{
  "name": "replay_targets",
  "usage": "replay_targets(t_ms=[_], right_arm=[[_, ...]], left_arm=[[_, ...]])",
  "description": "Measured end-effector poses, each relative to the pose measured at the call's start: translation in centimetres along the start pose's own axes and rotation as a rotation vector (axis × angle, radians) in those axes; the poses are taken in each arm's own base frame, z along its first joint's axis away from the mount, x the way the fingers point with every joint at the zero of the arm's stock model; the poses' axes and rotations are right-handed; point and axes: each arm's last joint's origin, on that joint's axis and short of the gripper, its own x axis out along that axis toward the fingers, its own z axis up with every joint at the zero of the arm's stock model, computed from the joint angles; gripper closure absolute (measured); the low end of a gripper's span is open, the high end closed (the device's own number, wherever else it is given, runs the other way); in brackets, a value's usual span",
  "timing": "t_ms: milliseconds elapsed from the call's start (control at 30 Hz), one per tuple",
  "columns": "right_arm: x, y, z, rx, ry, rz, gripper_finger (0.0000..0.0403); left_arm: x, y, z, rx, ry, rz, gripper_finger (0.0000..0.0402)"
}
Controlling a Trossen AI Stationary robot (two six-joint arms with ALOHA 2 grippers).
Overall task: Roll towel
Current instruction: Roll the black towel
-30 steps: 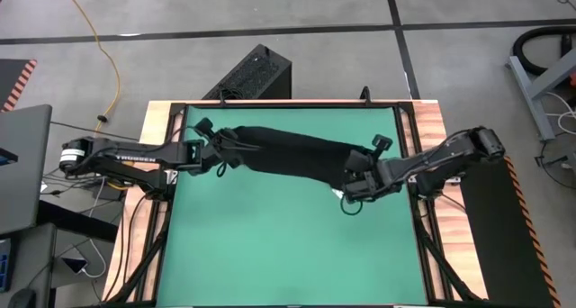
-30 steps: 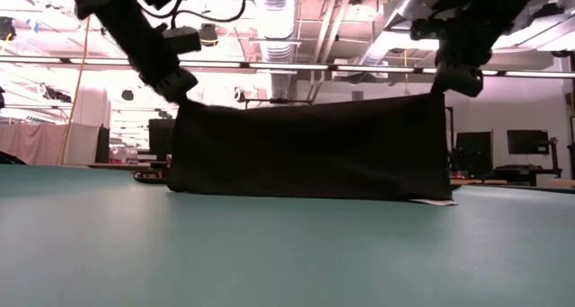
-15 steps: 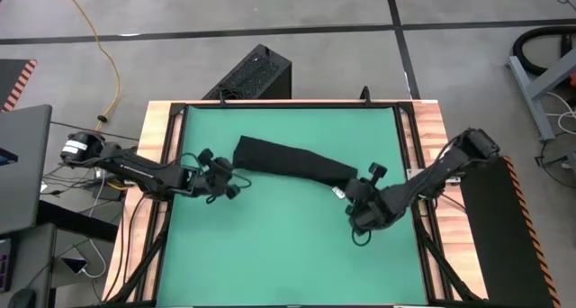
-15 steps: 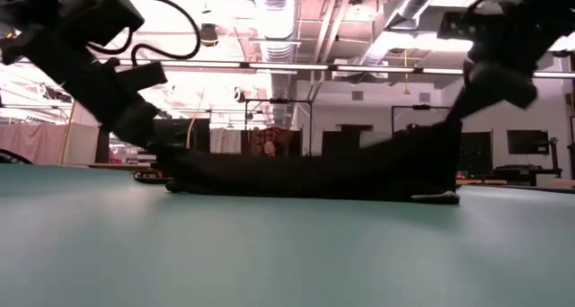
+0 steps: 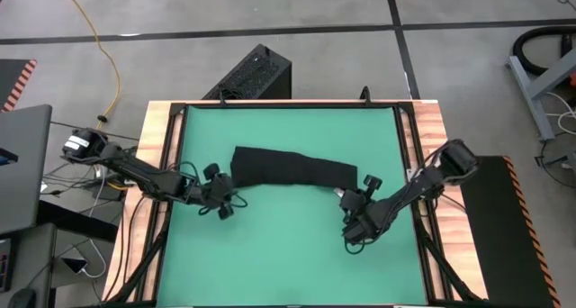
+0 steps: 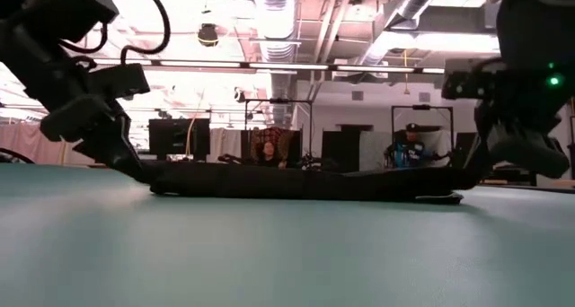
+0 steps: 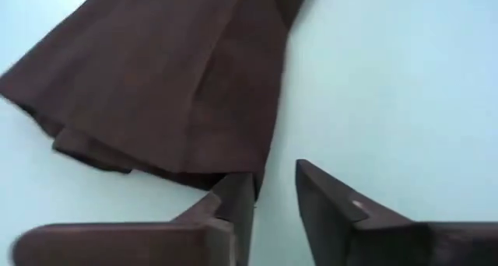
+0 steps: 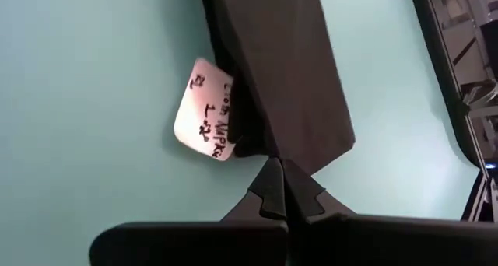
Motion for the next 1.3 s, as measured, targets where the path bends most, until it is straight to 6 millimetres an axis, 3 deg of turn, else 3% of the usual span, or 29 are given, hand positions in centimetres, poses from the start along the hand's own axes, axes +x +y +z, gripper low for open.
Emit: replay_targets(t_ms=[233, 467, 667, 833, 967, 1300], right_arm=[[0.1, 0.3, -0.1, -0.002, 0.017, 0.020, 0.0403], [0.1, 0.4, -0.1, -0.006, 0.024, 0.029, 0.0403], [0.1, 0.4, -0.1, -0.008, 0.023, 0.031, 0.0403], [0.1, 0.4, 0.0, -0.006, 0.024, 0.034, 0.0403], [0.1, 0.4, 0.0, -0.004, 0.027, 0.039, 0.0403], [0.1, 0.4, 0.0, -0.003, 0.026, 0.041, 0.0403]], left_arm=[[-1.8, -1.2, 2.1, 0.072, -0.055, -0.079, 0.0242], [-2.8, -0.6, 2.0, 0.107, 0.049, 0.014, 0.0229], [-2.9, 0.3, 0.4, 0.051, 0.228, 0.080, 0.0229], [-2.7, 0.4, 1.4, 0.127, 0.060, 0.206, 0.0229], [-2.3, -0.2, 2.8, 0.234, -0.047, 0.129, 0.0229], [-0.2, 2.1, 2.0, 0.252, 0.018, 0.031, 0.0230]])
